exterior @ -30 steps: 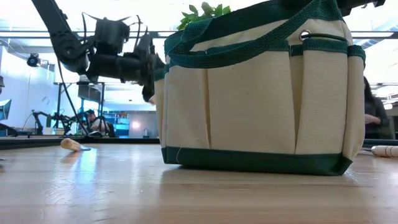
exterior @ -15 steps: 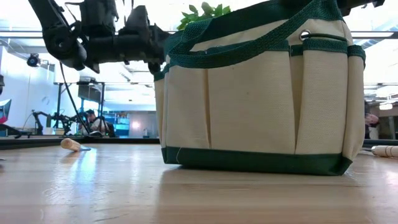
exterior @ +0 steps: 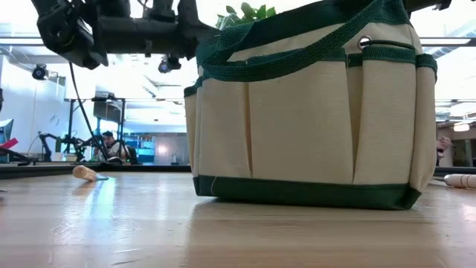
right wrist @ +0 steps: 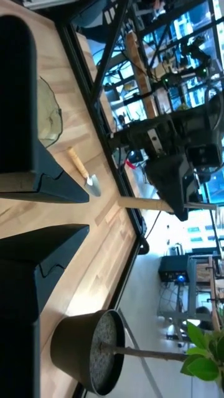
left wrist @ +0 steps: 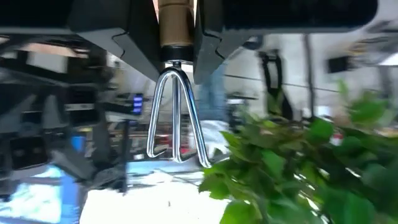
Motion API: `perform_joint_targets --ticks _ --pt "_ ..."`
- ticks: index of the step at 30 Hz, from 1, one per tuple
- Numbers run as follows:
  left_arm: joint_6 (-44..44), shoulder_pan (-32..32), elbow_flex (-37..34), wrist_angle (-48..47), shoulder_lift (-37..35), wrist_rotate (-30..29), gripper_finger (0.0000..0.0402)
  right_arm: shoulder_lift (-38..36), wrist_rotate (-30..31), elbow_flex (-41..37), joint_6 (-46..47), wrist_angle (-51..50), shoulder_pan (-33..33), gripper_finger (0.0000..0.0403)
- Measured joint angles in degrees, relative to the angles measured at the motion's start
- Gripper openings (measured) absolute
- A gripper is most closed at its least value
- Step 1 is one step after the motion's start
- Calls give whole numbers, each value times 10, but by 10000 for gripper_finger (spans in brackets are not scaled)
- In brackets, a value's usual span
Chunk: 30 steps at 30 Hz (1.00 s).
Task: Pick & Place Garden tools in Gardening bag
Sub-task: Put the left brown hand rake into the green gardening bag
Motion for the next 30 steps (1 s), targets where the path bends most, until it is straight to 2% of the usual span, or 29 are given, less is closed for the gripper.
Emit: perform_joint_targets --ticks 4,16,20,26,30 --pt "24 -28 6 0 0 -51 67 0 0 0 0 0 -1 56" --pt "40 -70 3 -7 0 -52 67 0 0 0 -1 -2 -3 56" --pt "73 -83 -9 -11 0 25 67 0 0 0 -2 -2 -3 56" --pt "40 -82 -30 -11 -20 111 67 0 0 0 -2 -3 -3 56" --pt "25 -82 -38 -10 -43 207 67 0 0 0 -1 -3 -3 56"
